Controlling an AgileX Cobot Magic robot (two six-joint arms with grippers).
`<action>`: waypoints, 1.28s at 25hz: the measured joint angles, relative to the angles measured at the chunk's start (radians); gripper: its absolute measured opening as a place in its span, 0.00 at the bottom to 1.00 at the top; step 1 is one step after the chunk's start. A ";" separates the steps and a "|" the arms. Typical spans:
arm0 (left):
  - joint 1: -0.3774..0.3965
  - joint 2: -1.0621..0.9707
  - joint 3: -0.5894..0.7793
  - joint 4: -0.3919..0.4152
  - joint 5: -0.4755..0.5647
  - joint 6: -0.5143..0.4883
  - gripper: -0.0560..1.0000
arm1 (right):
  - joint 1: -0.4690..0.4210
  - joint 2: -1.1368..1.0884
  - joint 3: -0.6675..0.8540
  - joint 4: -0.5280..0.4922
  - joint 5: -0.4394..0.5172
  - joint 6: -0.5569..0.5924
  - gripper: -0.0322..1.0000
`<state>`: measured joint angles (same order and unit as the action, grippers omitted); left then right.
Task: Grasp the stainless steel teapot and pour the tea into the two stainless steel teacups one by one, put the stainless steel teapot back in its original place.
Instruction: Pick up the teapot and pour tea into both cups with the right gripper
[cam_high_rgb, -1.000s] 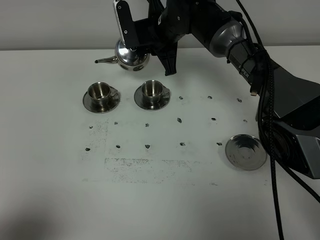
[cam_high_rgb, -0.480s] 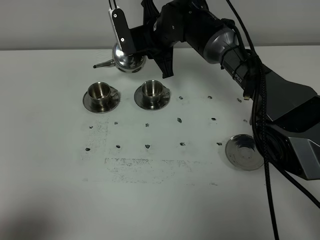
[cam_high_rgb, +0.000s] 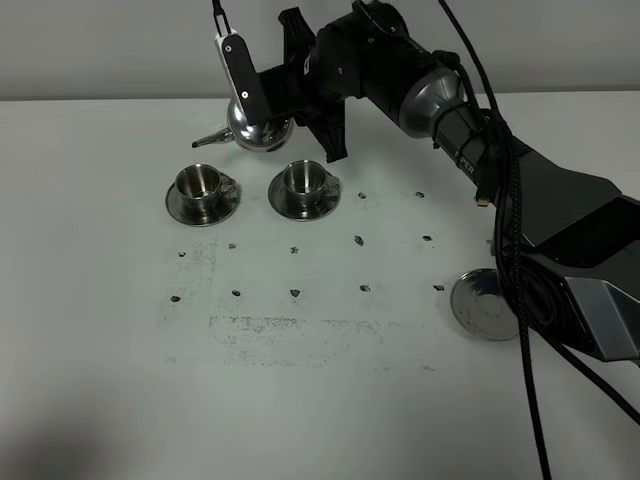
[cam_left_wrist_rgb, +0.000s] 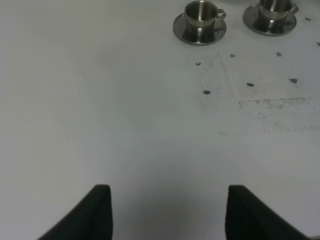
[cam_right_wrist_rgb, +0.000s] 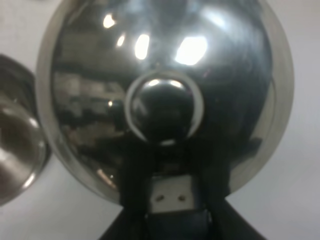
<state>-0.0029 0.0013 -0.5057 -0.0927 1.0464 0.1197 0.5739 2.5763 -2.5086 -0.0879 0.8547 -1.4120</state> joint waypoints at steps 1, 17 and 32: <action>0.000 0.000 0.000 0.000 0.000 0.000 0.52 | 0.000 0.005 0.000 -0.001 0.001 -0.009 0.24; 0.000 0.000 0.000 0.000 0.000 0.002 0.52 | 0.008 0.007 0.000 -0.026 -0.014 -0.093 0.24; 0.000 0.000 0.000 0.000 0.000 0.002 0.52 | 0.009 0.007 0.000 -0.057 -0.061 -0.109 0.24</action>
<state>-0.0029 0.0013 -0.5057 -0.0927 1.0464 0.1222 0.5825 2.5838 -2.5086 -0.1450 0.7942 -1.5209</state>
